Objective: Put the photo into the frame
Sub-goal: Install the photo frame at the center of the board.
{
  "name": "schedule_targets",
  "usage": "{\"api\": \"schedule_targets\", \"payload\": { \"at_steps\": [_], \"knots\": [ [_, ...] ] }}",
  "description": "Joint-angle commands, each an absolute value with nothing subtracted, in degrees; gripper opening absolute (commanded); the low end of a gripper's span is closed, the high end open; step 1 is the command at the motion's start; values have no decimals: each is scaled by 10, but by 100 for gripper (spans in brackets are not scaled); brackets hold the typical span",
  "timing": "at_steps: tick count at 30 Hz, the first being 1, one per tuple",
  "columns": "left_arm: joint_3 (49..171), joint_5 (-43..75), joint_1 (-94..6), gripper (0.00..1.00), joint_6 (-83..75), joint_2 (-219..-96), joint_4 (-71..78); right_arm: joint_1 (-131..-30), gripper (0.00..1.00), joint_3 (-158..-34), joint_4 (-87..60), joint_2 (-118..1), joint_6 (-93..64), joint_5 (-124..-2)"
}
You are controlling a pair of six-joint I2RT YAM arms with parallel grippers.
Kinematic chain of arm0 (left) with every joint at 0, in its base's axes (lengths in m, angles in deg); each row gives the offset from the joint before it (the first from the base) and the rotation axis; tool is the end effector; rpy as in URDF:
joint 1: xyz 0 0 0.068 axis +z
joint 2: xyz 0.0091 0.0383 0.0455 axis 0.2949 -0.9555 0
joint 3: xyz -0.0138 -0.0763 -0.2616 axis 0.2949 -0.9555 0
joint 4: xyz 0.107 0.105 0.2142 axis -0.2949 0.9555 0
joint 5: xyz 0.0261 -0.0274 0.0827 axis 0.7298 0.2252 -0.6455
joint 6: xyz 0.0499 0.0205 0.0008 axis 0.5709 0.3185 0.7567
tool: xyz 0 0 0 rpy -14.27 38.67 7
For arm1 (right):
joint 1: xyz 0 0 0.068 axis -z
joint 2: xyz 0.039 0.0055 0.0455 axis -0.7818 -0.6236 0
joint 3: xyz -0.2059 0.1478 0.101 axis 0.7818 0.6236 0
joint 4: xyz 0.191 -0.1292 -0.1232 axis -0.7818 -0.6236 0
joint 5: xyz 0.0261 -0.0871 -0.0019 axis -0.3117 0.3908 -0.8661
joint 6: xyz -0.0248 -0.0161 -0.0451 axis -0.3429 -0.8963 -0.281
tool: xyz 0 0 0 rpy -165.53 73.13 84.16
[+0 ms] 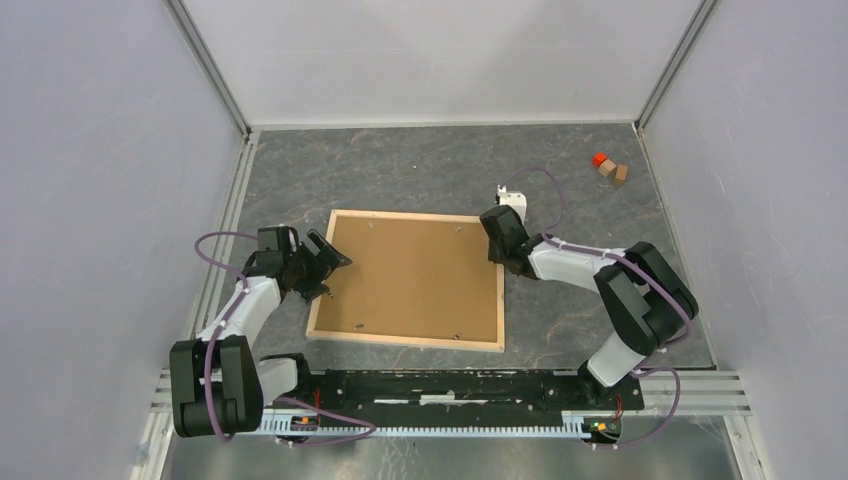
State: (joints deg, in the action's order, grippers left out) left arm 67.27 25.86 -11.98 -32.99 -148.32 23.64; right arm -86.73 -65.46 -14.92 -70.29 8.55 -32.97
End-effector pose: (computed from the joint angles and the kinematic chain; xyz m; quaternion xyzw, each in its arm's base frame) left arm 0.2075 0.0077 0.1683 -0.3255 0.8848 -0.2339 0.2375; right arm 0.2617 0.1684 0.1544 0.0232 0.9226 0.0247 0.3843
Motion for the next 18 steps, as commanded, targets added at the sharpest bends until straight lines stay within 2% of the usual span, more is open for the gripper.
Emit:
{"api": "schedule_targets", "payload": {
  "at_steps": [1,9,13,14,16,17,18],
  "knots": [
    [657,250,-117,100,-351,-1485,243,-894,0,-688,-326,-771,206,-377],
    [657,242,-116,100,-353,-1484,246,-909,0,-634,-301,-743,319,-357],
    [656,243,-117,100,-354,-1484,244,-911,0,-693,-337,-769,280,-352],
    [655,245,-116,100,-355,-1483,243,-910,4,-717,-358,-780,270,-345],
    [653,247,-116,100,-356,-1483,240,-910,27,-737,-366,-783,243,-344],
    [653,248,-116,100,-357,-1484,239,-909,35,-739,-365,-777,242,-343],
    [653,248,-116,100,-357,-1484,239,-909,37,-739,-362,-773,241,-346]
  ]
}}
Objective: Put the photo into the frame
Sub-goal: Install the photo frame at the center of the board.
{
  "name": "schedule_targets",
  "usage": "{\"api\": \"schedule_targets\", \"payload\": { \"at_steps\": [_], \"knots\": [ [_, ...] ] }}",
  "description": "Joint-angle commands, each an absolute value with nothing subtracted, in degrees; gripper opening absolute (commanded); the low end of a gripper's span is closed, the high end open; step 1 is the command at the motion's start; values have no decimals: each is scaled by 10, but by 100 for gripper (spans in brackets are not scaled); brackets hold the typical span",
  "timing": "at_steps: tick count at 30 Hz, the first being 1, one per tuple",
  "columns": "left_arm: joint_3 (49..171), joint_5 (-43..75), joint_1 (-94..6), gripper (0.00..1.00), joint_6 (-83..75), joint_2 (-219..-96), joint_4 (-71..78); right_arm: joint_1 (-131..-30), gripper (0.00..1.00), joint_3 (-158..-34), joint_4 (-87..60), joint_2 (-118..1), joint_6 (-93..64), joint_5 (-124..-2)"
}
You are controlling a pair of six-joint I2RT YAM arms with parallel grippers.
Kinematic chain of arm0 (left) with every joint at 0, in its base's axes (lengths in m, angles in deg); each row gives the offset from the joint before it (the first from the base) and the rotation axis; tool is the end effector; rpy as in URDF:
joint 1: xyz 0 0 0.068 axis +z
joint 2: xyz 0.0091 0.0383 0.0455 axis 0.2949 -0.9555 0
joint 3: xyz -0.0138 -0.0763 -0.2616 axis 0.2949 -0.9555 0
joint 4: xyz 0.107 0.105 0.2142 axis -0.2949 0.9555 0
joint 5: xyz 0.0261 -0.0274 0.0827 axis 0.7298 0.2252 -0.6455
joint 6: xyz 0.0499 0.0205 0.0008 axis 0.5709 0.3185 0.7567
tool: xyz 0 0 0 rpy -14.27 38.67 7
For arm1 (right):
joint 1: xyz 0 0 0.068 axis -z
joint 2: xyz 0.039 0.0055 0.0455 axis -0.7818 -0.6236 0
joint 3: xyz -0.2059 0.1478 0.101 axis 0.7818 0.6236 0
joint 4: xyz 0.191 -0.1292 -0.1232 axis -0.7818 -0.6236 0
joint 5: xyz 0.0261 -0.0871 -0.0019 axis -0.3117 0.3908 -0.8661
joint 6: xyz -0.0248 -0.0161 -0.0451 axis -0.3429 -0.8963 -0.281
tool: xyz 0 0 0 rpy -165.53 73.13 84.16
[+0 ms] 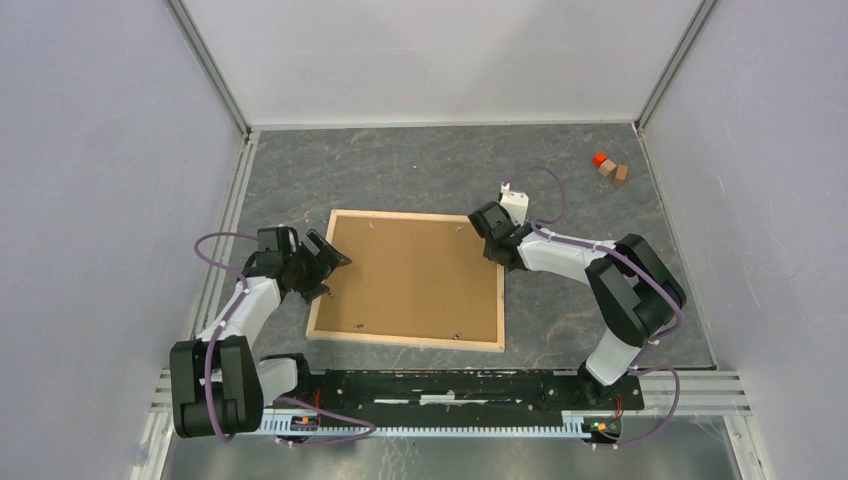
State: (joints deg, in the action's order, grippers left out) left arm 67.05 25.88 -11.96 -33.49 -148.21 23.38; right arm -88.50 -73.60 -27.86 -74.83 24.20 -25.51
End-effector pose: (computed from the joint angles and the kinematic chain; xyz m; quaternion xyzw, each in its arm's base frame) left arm 0.2071 0.0077 0.1678 -0.3291 0.8831 -0.2354 0.2376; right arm 0.2701 0.1816 0.1576 0.1368 0.9229 -0.0197 0.3595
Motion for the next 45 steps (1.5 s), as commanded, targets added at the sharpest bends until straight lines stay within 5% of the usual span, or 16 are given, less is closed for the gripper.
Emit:
{"api": "schedule_targets", "payload": {
  "at_steps": [1,9,15,19,24,28,31,45],
  "knots": [
    [653,249,-116,100,-356,-1484,238,-909,37,-740,-365,-771,243,-349],
    [653,255,-116,100,-357,-1485,236,-909,37,-733,-395,-790,280,-369],
    [653,253,-117,100,-357,-1485,237,-908,3,-716,-389,-782,296,-381],
    [653,247,-116,100,-356,-1485,241,-909,1,-703,-369,-772,293,-409],
    [663,237,-116,100,-348,-1475,245,-905,33,-686,-329,-729,210,-393],
    [693,155,-133,100,-330,-1418,305,-898,79,-628,-207,-632,39,-411],
    [737,41,-201,100,-315,-1392,378,-879,97,-639,-183,-599,-76,-447],
    [702,-36,-618,99,-707,-1275,570,-810,98,-944,-233,-823,-264,-647]
  ]
}}
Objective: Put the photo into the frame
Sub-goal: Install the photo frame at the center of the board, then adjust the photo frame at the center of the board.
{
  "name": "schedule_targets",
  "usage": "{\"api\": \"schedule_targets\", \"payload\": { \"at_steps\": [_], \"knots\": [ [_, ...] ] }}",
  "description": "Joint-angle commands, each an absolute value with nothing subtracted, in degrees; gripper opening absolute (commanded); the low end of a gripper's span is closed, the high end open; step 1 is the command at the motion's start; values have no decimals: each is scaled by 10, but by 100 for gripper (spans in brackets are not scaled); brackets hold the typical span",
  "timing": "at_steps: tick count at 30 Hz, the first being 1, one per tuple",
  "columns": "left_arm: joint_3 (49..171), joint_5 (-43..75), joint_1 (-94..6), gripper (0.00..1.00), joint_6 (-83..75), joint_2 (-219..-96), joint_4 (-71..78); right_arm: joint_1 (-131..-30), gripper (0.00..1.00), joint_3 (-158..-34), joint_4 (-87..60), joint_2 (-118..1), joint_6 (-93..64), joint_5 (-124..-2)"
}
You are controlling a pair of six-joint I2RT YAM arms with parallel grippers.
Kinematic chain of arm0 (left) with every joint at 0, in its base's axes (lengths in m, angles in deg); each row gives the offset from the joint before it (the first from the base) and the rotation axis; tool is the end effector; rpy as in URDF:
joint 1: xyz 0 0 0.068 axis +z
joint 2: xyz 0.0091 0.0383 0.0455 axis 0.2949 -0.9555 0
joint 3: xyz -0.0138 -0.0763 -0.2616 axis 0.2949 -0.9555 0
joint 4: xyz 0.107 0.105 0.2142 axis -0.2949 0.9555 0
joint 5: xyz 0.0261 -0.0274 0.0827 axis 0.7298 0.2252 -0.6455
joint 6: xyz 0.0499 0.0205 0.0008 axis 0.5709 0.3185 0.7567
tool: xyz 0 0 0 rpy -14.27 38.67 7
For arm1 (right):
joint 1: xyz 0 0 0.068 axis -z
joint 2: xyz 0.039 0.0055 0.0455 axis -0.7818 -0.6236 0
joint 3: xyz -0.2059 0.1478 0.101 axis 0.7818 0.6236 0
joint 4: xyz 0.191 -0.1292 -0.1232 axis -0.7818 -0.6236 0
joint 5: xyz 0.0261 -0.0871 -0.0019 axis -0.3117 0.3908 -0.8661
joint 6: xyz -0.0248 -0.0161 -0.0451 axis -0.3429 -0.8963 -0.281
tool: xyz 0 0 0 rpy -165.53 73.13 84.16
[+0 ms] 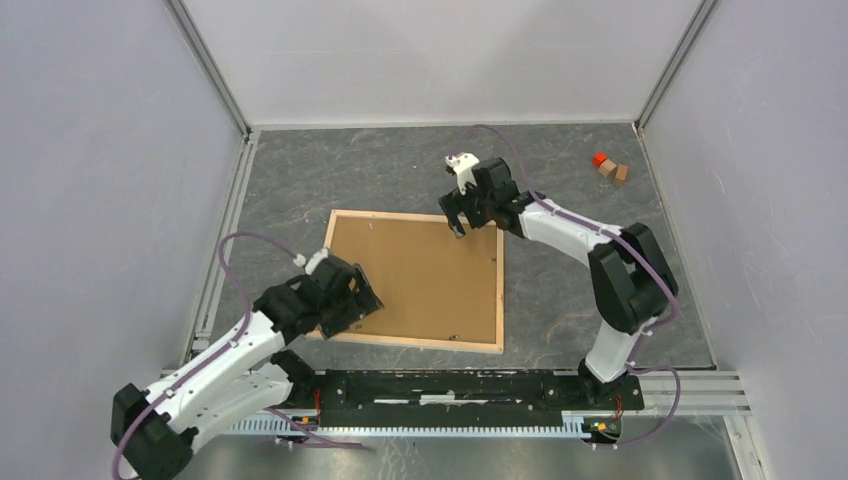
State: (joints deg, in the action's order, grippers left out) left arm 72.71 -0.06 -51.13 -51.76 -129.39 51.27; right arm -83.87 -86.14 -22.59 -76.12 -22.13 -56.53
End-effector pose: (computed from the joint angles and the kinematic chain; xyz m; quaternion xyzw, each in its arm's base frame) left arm 0.1274 -0.0800 0.2206 -0.2322 0.9310 -0.1546 0.2353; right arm 0.3192 0.2035 0.2174 -0.2655 0.8762 0.1149 0.3856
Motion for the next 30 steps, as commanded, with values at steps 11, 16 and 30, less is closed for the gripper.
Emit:
{"api": "schedule_targets", "payload": {
  "at_steps": [11,16,30],
  "knots": [
    [732,-34,-810,100,-813,-1468,430,-747,93,-958,-200,-907,-173,-769],
    [730,-76,-791,100,-808,-1485,413,-746,89,-885,-177,-880,-147,-773],
    [811,-3,-502,97,-460,-1611,347,-754,83,-531,-5,-651,-20,-814]
  ]
}}
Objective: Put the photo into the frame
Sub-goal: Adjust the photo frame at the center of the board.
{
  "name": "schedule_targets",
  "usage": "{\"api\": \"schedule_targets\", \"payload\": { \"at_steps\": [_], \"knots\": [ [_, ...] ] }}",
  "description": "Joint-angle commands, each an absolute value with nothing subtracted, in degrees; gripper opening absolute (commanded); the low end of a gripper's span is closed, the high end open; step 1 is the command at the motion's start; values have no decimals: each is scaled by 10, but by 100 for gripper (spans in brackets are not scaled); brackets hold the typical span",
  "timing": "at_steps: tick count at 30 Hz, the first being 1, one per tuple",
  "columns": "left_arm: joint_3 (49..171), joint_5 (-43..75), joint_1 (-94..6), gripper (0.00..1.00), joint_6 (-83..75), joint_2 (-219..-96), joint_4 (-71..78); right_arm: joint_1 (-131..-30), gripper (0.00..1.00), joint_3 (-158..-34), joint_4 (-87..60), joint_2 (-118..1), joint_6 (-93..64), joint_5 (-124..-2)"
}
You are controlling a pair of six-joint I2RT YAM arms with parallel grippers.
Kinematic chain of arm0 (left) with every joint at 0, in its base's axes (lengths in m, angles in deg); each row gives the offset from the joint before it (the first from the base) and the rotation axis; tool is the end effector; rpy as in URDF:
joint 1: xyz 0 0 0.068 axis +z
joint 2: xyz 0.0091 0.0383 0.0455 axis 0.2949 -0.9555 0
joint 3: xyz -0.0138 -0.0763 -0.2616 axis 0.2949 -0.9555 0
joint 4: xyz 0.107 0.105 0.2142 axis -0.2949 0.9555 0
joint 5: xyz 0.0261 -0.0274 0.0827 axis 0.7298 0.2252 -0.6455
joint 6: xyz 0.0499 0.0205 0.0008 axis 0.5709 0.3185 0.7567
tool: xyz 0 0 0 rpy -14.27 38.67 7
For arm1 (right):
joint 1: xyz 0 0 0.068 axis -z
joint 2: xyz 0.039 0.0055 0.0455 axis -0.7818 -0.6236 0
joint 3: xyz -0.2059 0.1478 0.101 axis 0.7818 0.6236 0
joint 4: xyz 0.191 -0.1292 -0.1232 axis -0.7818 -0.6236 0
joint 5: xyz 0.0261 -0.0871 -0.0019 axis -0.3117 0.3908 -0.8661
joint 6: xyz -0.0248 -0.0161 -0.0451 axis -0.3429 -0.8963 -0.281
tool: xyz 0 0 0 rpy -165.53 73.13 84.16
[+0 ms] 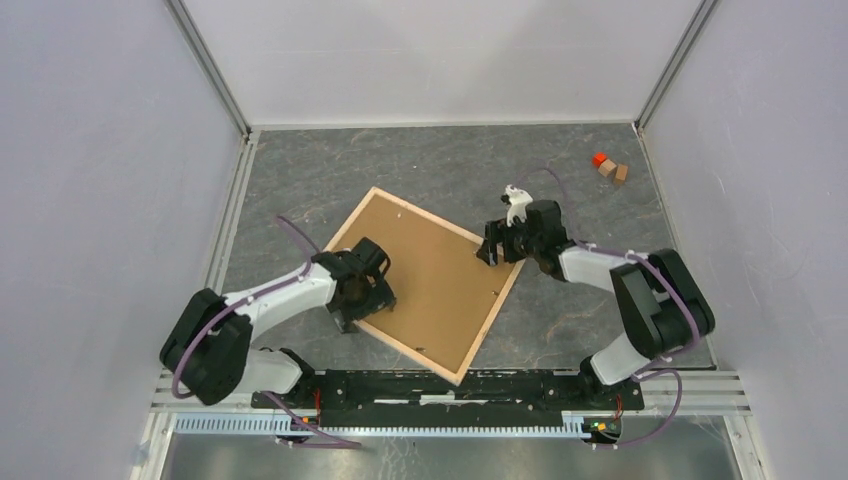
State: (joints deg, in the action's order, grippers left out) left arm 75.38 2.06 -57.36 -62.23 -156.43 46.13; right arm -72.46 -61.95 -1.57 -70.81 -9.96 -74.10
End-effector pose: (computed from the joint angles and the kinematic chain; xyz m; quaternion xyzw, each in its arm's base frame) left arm 0.1583 -0.1292 0.1624 -0.2623 0.9574 -0.0617 0.1036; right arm 0.2908 0.1238 0.1516 -0.1431 0.8873 0.2538 0.3575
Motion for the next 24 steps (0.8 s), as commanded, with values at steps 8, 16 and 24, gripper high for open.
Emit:
{"api": "schedule_targets", "payload": {
  "at_steps": [8,16,24],
  "knots": [
    [907,16,-435,89,-283,-1696,395,-794,82,-463,-79,-530,-43,-699],
    [896,25,-432,75,-258,-1683,404,-795,80,-570,-160,-552,-133,-579],
    [886,31,-432,71,-249,-1678,412,-798,70,-593,-134,-607,-151,-572]
  ]
}}
